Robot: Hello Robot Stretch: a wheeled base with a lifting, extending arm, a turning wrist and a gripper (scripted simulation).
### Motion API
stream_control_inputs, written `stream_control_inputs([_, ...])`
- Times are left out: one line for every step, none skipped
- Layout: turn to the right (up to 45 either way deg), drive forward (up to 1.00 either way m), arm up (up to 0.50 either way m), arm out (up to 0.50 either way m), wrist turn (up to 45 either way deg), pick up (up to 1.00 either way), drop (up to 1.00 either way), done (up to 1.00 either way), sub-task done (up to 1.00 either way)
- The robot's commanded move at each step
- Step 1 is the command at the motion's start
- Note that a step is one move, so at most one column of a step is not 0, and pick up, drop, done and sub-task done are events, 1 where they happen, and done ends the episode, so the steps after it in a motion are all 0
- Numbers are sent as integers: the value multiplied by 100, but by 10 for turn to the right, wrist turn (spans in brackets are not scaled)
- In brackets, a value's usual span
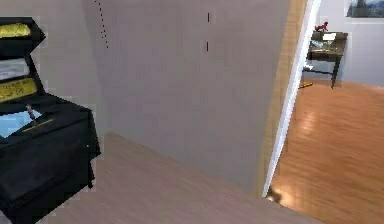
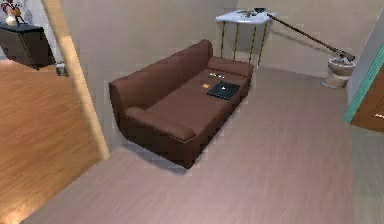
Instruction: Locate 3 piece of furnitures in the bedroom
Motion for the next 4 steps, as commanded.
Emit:
stream_control_inputs([0, 35, 0, 0, 0, 0, 0, 0, 0])
stream_control_inputs([450, 0, 0, 0, 0, 0, 0, 0, 0])
stream_control_inputs([0, 65, 0, 0, 0, 0, 0, 0, 0])
stream_control_inputs([300, 0, 0, 0, 0, 0, 0, 0, 0])
